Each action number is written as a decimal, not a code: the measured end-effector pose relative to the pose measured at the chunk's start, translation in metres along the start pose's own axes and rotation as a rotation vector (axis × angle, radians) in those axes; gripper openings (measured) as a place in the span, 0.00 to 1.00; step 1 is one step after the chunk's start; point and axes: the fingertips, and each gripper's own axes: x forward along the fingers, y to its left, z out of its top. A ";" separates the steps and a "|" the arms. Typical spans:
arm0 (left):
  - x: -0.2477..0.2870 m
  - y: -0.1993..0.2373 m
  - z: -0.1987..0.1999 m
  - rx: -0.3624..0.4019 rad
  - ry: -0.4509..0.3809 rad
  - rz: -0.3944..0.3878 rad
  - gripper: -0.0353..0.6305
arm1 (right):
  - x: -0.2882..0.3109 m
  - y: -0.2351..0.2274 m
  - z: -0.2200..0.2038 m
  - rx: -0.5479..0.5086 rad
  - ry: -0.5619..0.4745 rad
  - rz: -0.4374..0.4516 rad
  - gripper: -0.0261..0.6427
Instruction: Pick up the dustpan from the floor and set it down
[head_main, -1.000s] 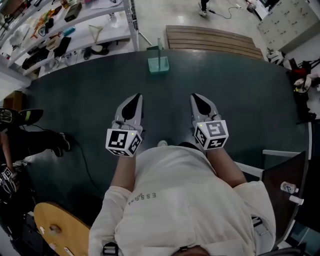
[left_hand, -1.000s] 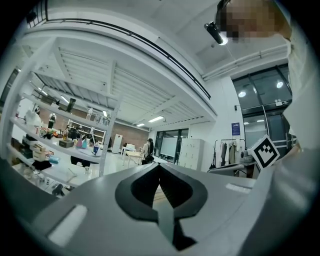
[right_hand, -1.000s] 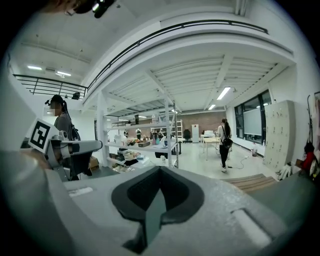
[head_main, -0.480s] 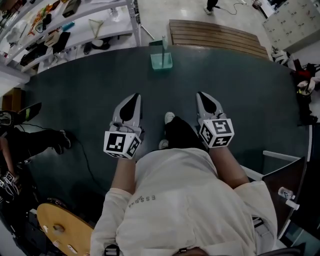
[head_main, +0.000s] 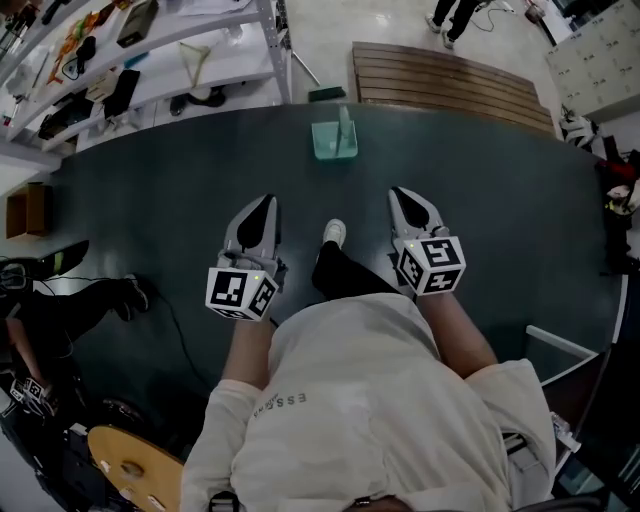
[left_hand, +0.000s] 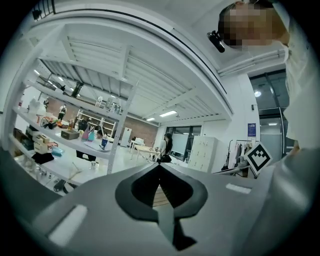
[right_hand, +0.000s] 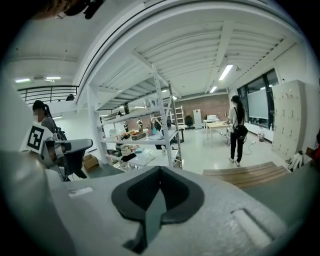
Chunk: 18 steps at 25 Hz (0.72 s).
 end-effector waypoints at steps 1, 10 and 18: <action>0.015 0.012 0.003 0.003 0.001 0.010 0.07 | 0.017 -0.007 0.006 -0.001 0.006 0.001 0.03; 0.126 0.093 0.018 0.008 0.034 0.067 0.07 | 0.141 -0.059 0.028 -0.011 0.112 0.014 0.03; 0.206 0.130 0.000 0.013 0.086 0.034 0.07 | 0.237 -0.082 0.020 0.015 0.232 -0.042 0.03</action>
